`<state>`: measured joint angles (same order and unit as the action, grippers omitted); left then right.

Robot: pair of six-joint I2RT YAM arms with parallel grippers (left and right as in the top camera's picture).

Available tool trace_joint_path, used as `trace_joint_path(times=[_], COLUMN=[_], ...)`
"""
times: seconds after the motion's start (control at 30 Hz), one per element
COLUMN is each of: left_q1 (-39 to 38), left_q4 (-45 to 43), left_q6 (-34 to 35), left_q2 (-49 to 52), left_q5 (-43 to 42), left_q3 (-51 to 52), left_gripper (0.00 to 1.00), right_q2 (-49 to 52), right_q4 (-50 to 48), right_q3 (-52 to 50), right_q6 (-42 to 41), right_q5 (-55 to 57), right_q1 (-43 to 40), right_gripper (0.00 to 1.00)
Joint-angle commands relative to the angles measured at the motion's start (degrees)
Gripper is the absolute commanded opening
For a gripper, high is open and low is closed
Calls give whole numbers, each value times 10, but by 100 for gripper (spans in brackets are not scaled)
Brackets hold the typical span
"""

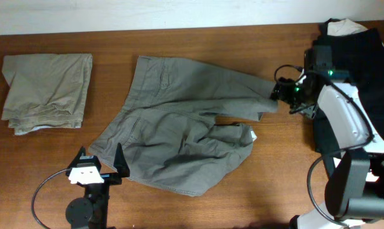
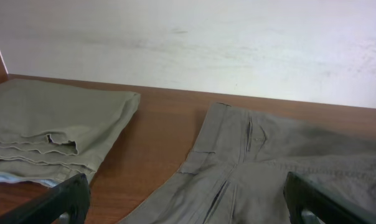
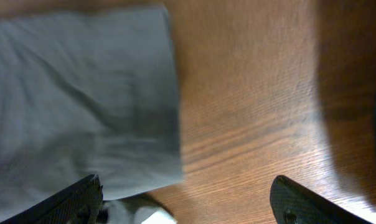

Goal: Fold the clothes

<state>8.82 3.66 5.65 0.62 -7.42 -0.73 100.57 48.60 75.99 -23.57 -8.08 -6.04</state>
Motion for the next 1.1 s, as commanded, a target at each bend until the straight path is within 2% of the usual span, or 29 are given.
trace_joint_path(times=[0.0,0.07,0.1,0.13,0.2,0.23,0.3,0.37,0.4,0.43,0.47,0.53,0.6,0.67,0.77,0.83,0.93,1.07], left_q1=[3,3,3,3,3,3,3,3,3,3,3,3,3,3,3,3,3,3], left_q4=[1,1,1,1,1,1,1,1,1,1,1,1,1,1,1,1,1,1], left_q6=[1,1,1,1,1,1,1,1,1,1,1,1,1,1,1,1,1,1], left_q2=[-3,-3,-3,-3,-3,-3,-3,-3,-3,-3,-3,-3,-3,-3,-3,-3,-3,-3], left_q5=[-2,-2,-2,-2,-2,-2,-2,-2,-2,-2,-2,-2,-2,-2,-2,-2,-2,-2], left_q3=[2,2,2,2,2,2,2,2,2,2,2,2,2,2,2,2,2,2], left_gripper=[99,99,99,99,99,99,99,99,99,99,99,99,99,99,99,99,99,99], right_q2=[-4,28,53,68,82,82,82,82,82,82,82,79,65,29,-69,-175,-306,-325], right_q4=[-106,-174,-199,-214,-269,-297,-337,-384,-383,-367,-341,-199,-3,104,214,199,130,79], right_q3=[-68,-78,-78,-78,-77,-61,-11,85,124,157,172,212,245,249,235,127,-120,-281], right_q6=[-1,-25,-38,-47,-46,-46,-43,4,23,24,23,21,6,9,42,35,-16,-29], right_q5=[-50,-94,-123,-138,-153,-153,-153,-150,-108,-50,-36,-32,51,60,56,54,22,-18], right_q1=[8,8,8,8,8,8,8,8,9,9,9,8,8,8,30,60,68,68], right_gripper=[89,89,85,75,30,4,4,4,8,99,99,99,99,99,99,99,100,91])
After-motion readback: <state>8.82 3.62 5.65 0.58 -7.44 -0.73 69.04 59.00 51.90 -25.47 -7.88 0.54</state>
